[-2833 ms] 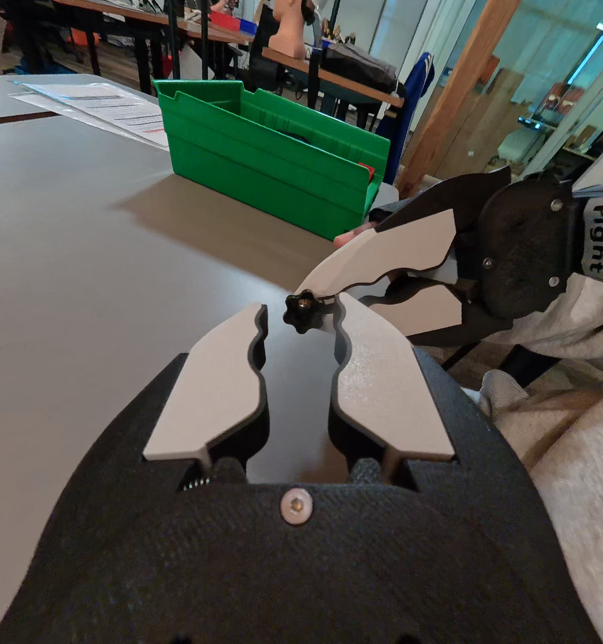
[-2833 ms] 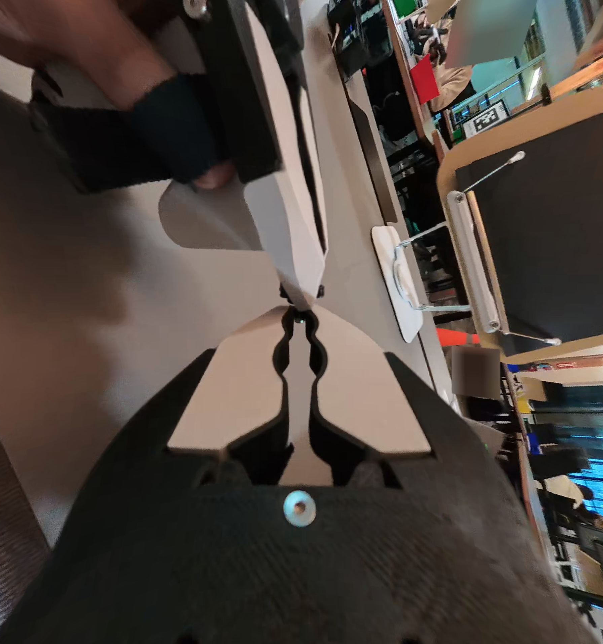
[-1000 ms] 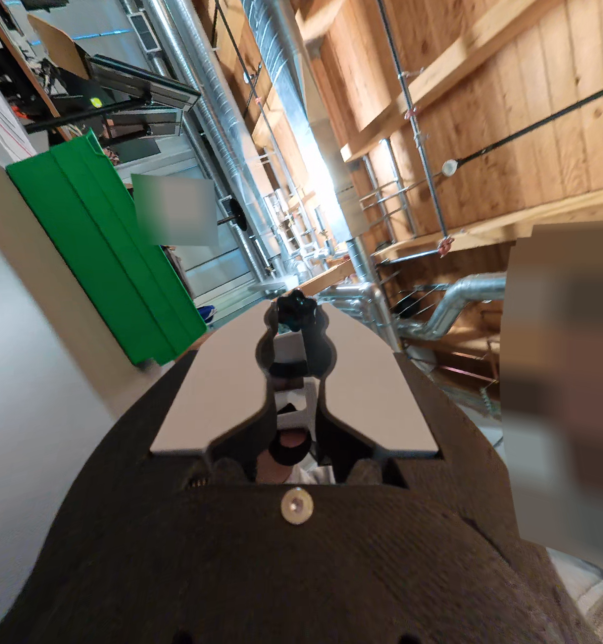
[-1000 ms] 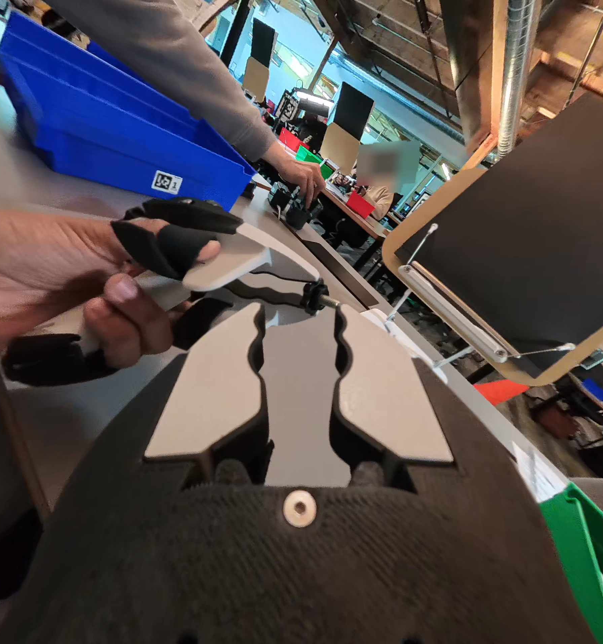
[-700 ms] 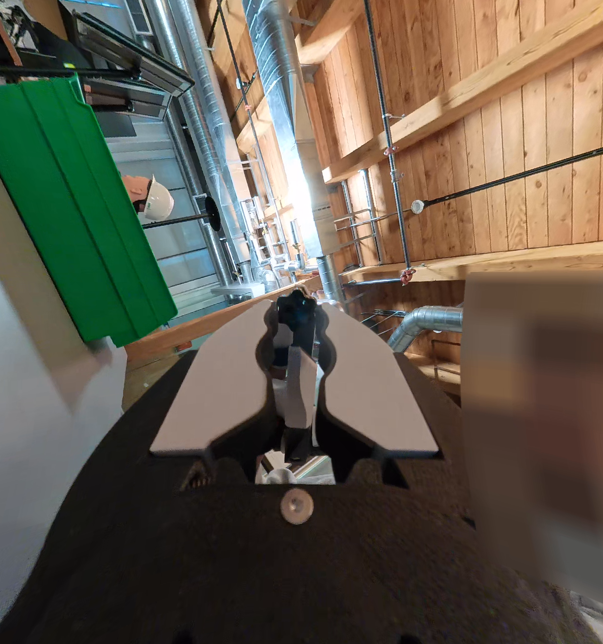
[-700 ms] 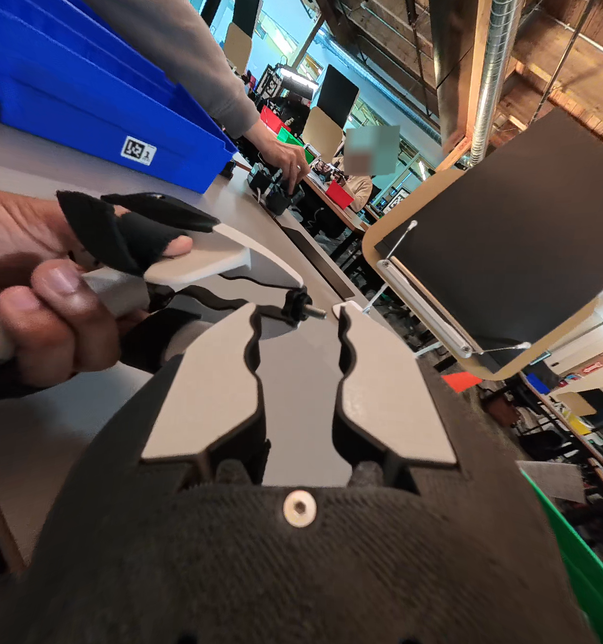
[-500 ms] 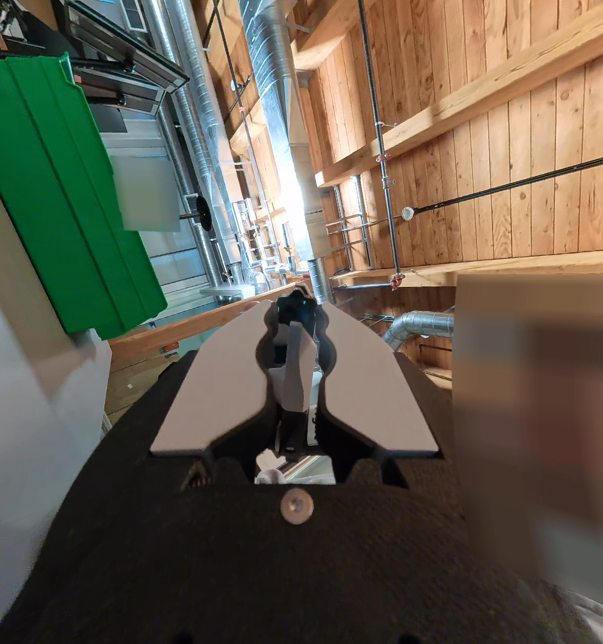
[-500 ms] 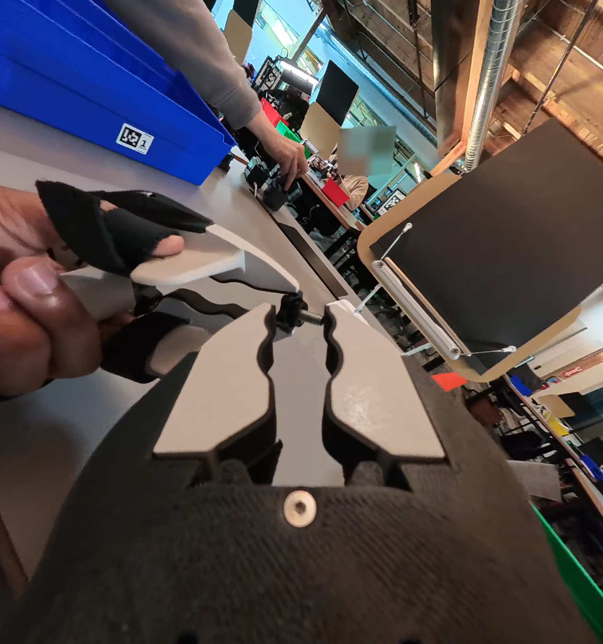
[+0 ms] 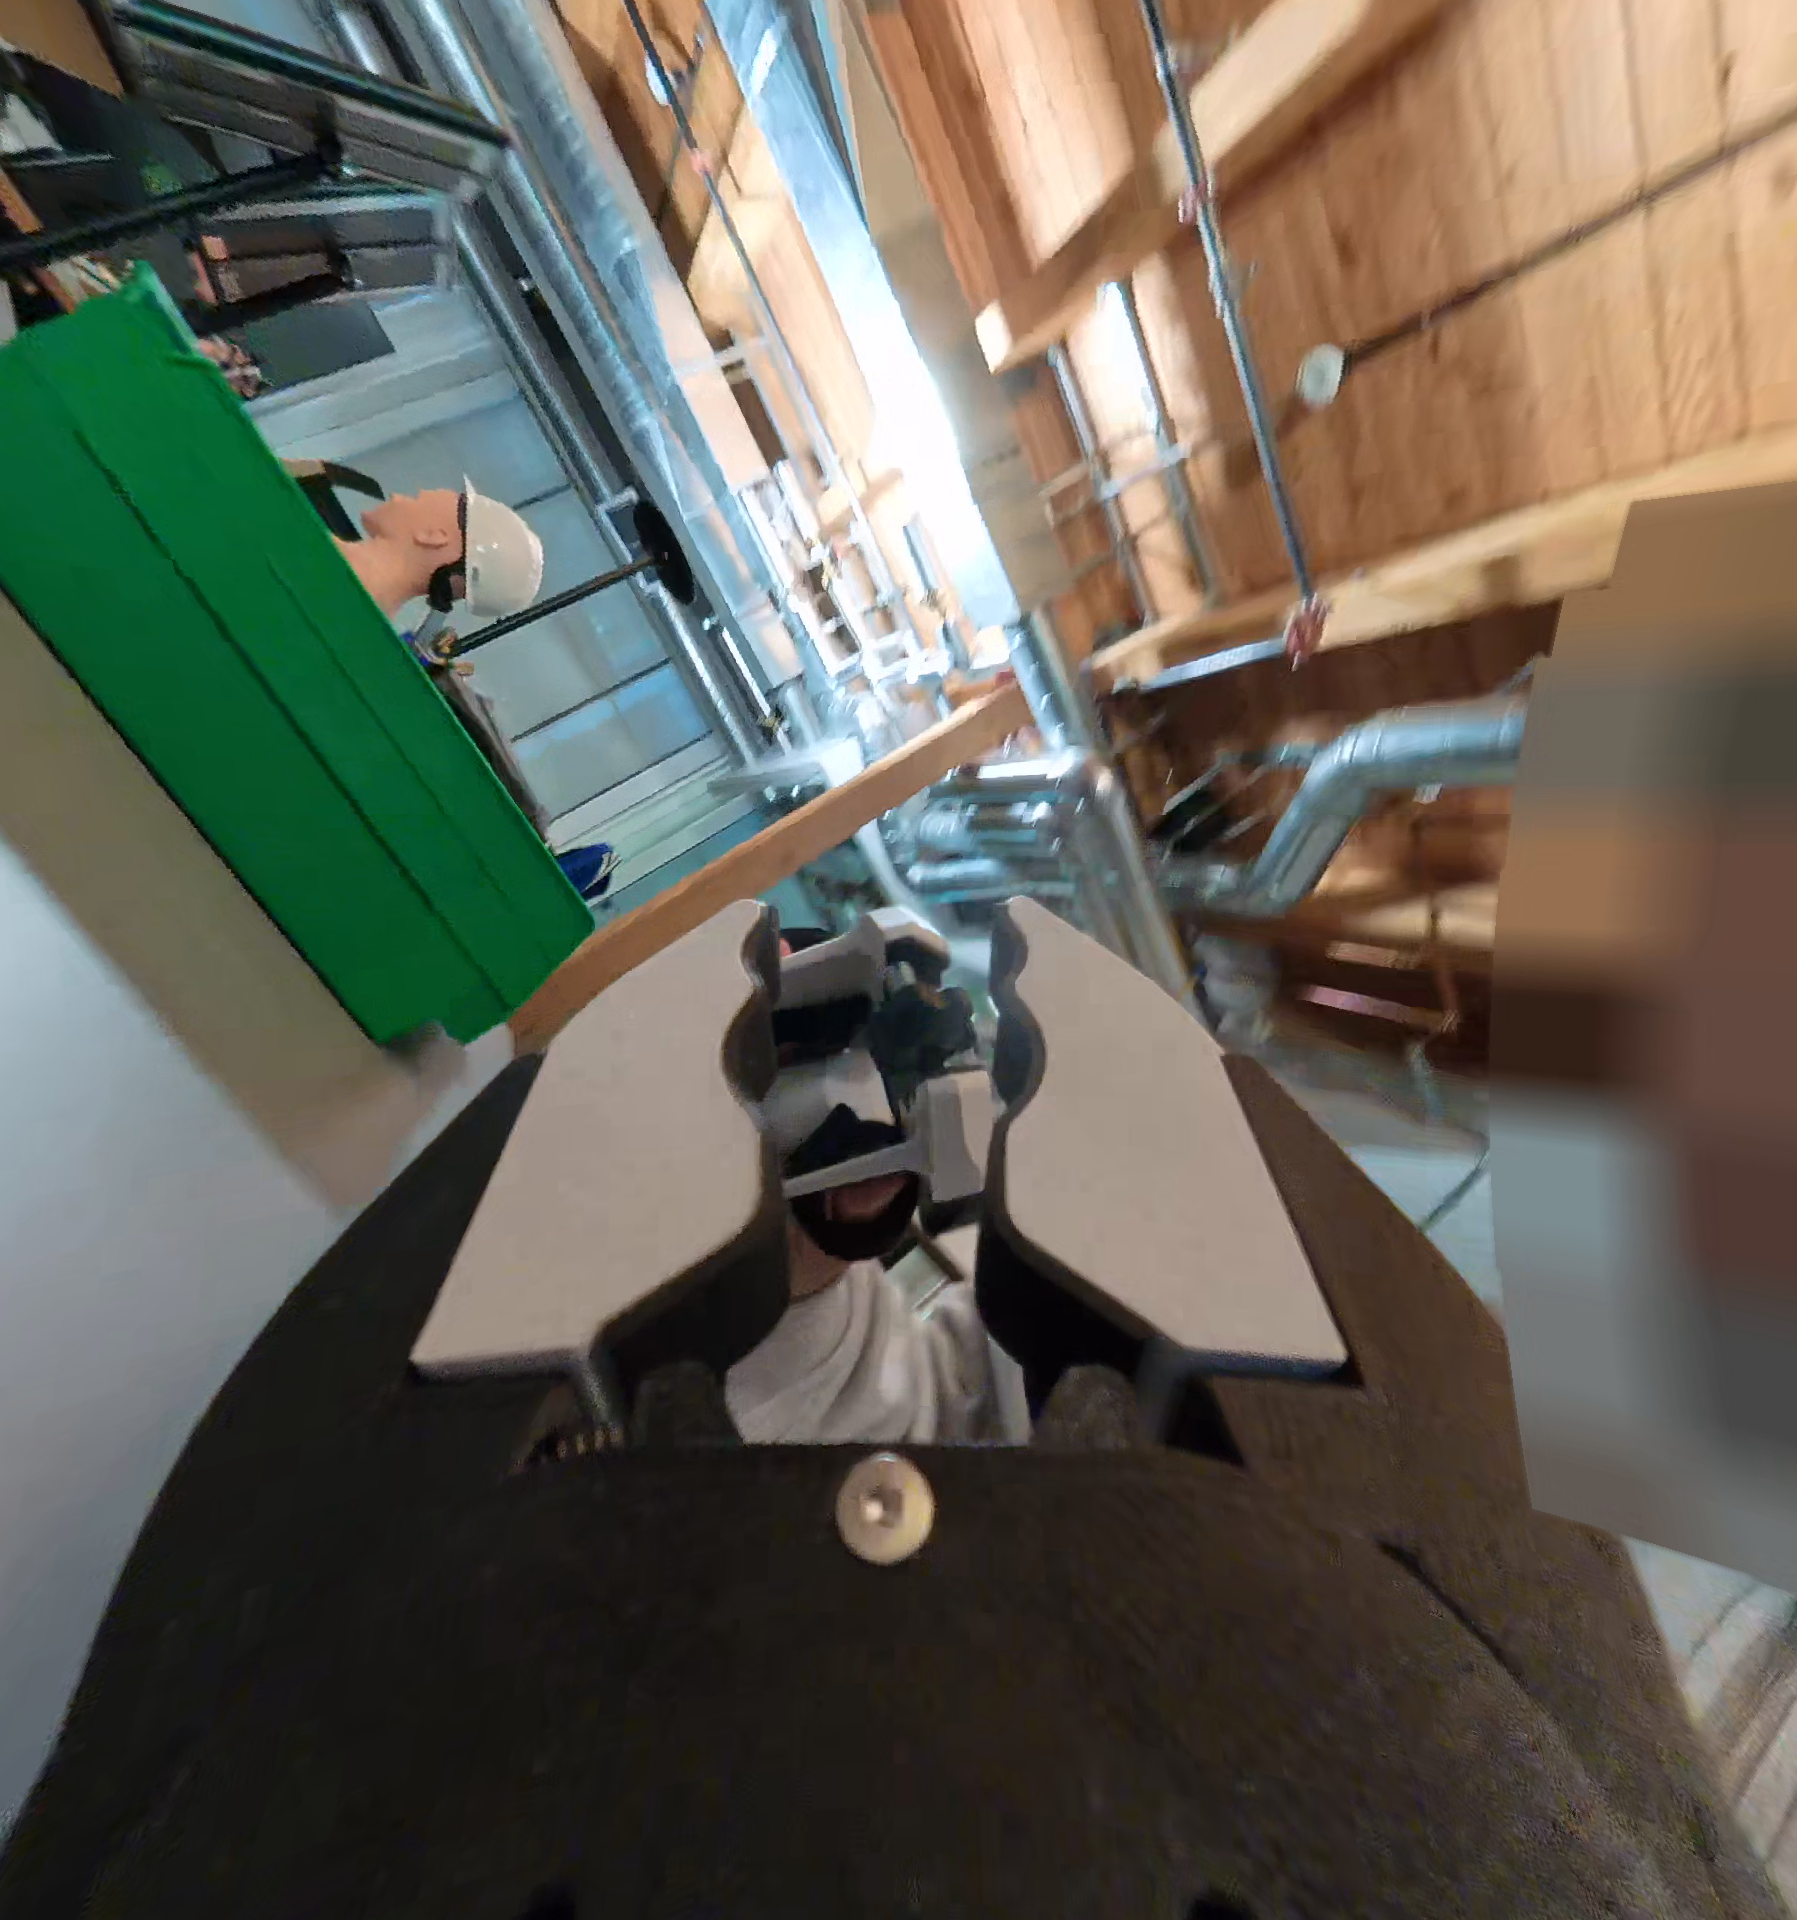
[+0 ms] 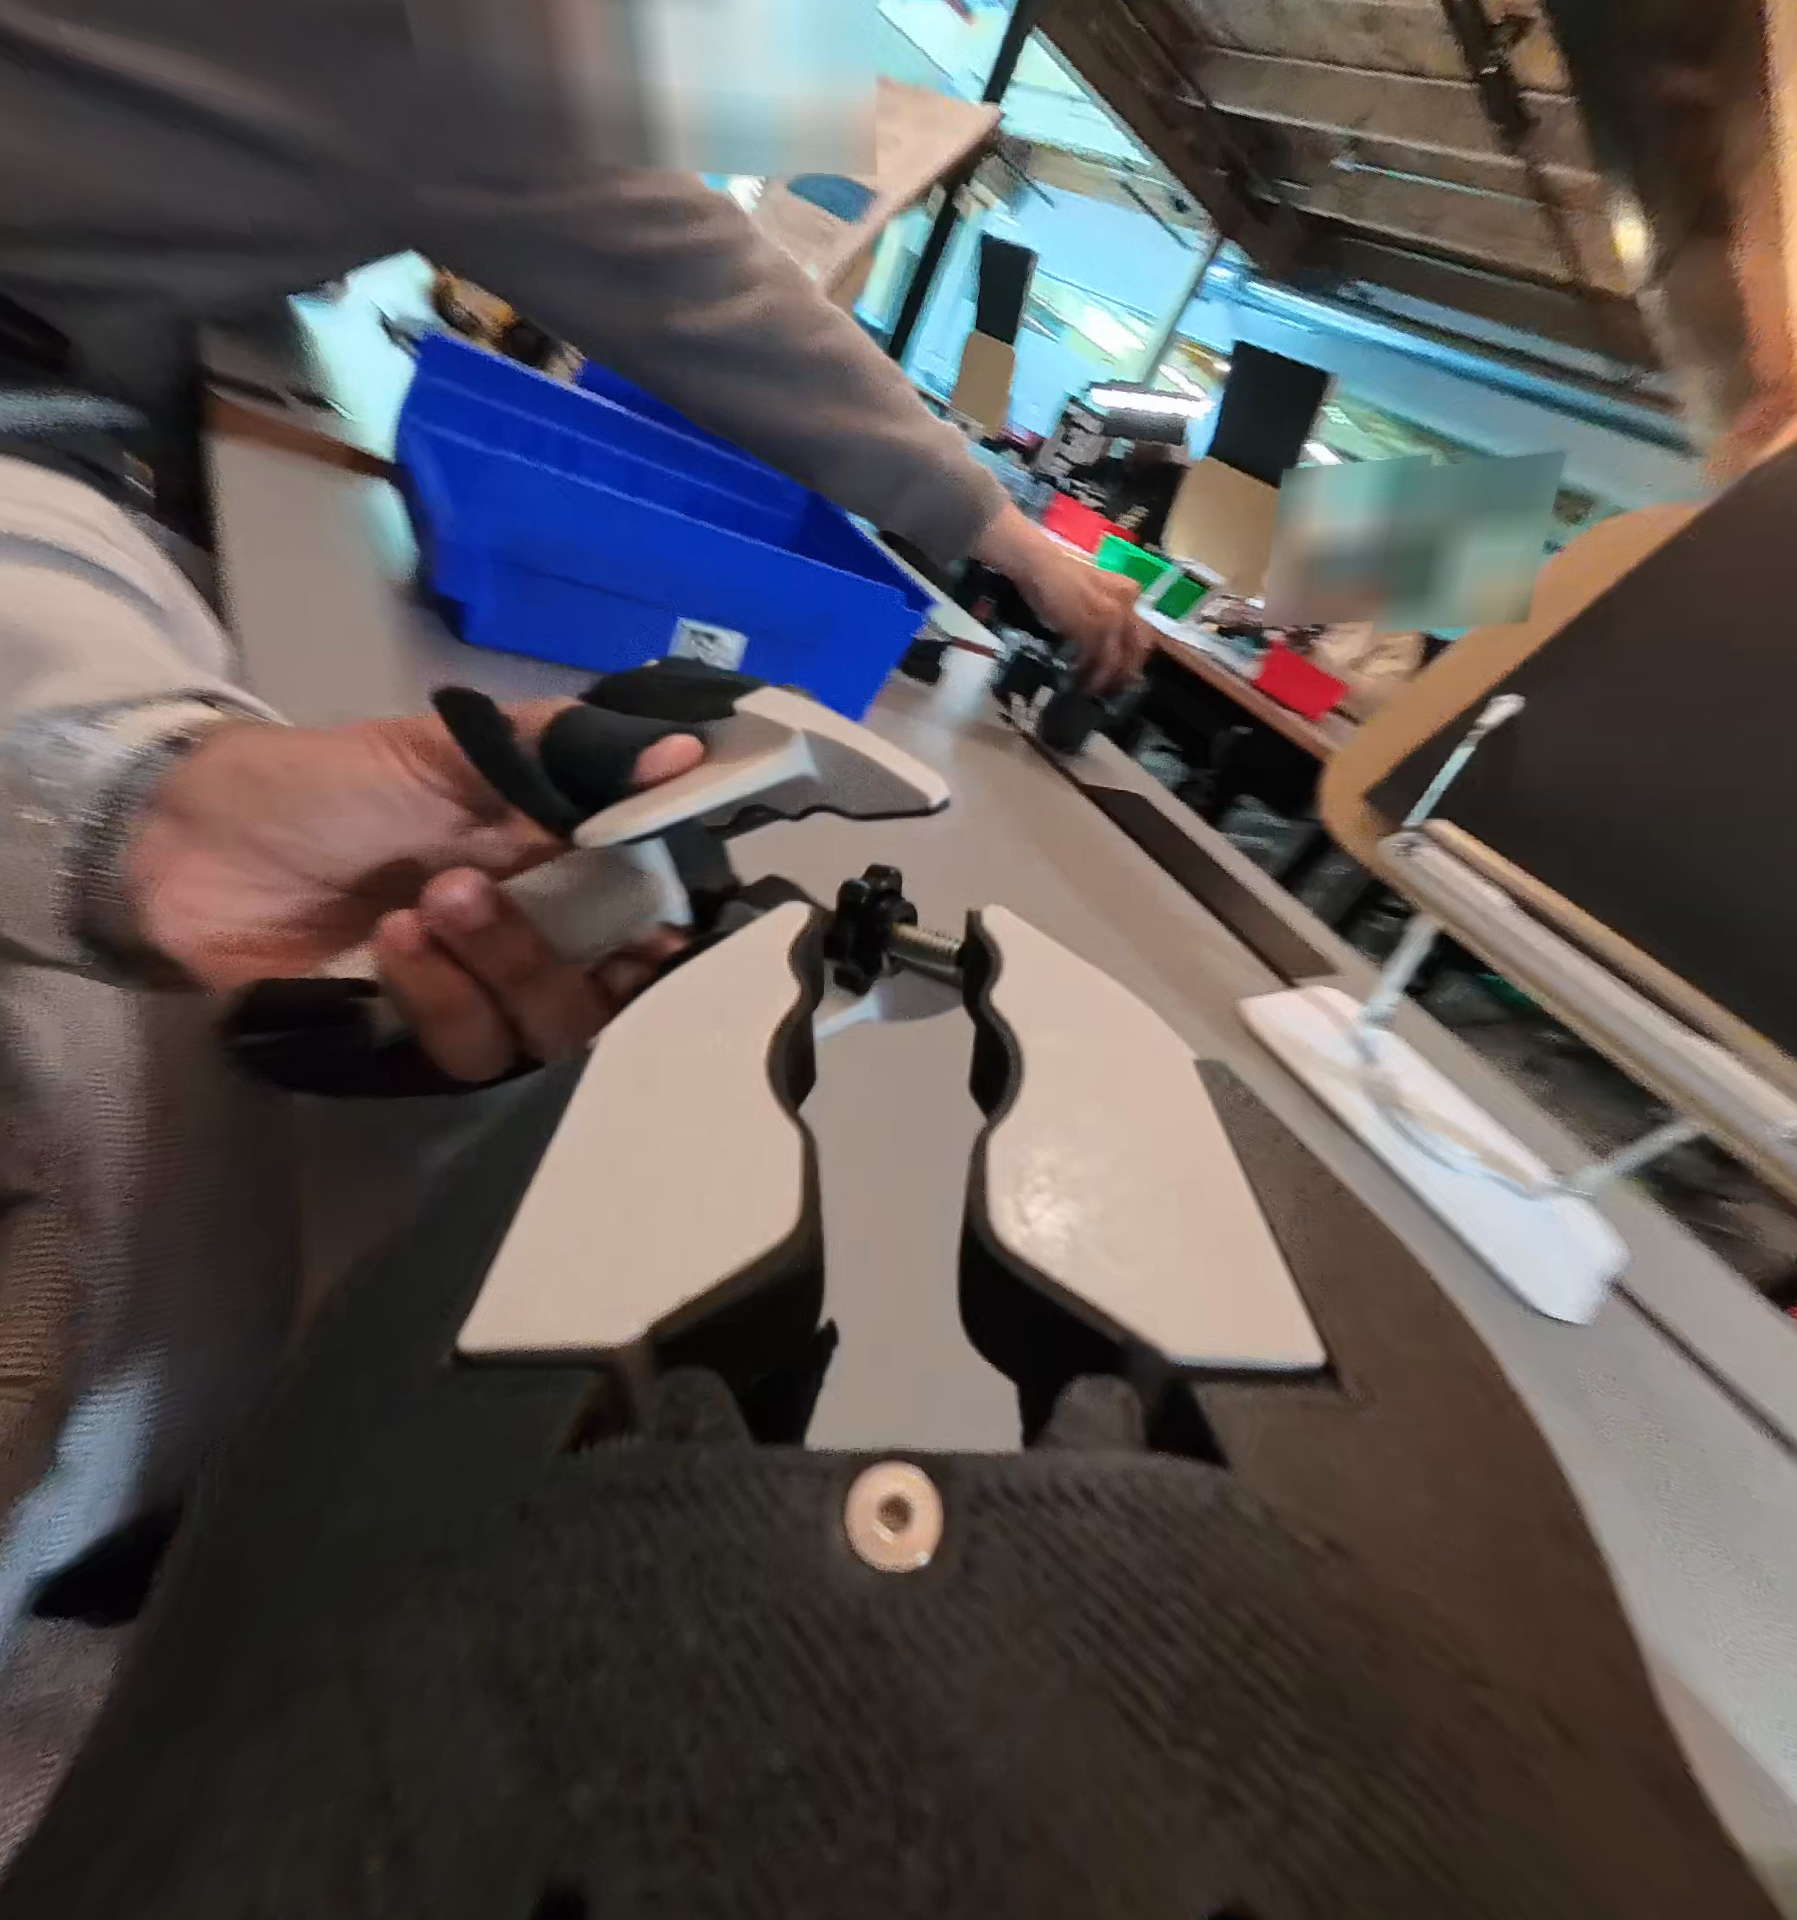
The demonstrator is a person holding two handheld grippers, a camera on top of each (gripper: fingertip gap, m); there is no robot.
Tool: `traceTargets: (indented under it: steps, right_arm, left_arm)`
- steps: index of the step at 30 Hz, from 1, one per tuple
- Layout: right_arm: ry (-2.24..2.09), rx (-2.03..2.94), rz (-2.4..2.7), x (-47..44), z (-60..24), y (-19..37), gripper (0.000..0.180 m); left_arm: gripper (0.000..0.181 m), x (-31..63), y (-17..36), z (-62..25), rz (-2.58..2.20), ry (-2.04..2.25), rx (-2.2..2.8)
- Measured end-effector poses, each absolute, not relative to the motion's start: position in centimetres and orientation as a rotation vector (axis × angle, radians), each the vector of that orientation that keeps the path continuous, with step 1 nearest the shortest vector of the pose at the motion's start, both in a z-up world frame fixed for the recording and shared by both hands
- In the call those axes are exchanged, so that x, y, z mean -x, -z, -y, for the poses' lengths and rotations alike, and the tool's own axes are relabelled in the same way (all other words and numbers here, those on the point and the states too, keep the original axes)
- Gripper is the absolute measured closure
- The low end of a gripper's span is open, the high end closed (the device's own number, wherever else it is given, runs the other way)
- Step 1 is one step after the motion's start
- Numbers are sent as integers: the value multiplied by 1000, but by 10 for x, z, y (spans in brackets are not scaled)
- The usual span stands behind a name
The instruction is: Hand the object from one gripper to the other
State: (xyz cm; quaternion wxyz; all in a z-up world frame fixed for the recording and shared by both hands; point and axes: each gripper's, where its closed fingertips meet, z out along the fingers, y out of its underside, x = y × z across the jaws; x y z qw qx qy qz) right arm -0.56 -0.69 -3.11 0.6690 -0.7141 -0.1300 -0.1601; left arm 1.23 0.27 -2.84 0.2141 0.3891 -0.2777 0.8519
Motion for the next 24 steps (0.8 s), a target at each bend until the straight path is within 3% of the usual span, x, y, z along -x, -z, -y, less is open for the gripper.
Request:
traceTargets:
  steps: [1,8,24]
  right_arm:
    - [279,1599,277,6,9,31,153]
    - [-210,1466,107,1,24,12,154]
    - [-616,1433,63,16,19,20,154]
  left_arm:
    - [143,-10,25,-2,862,-2383,-1041]
    - [157,8,20,10,1456,-2413,-831]
    - [166,21,19,25,1461,-2382,-713]
